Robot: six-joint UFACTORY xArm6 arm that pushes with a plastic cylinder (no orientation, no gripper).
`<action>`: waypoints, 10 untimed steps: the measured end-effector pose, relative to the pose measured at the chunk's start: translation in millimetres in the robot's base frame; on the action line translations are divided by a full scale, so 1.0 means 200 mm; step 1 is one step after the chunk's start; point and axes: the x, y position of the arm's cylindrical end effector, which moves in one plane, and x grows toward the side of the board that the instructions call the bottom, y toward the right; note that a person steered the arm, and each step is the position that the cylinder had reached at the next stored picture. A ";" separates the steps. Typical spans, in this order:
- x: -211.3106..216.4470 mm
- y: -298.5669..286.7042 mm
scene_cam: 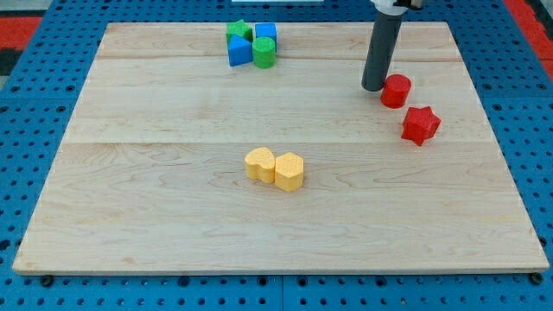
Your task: Nudge the green star and blue cube right a bit
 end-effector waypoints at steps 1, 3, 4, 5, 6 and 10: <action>-0.01 -0.05; -0.04 -0.09; -0.06 -0.11; -0.06 -0.11; -0.06 -0.11; -0.07 -0.77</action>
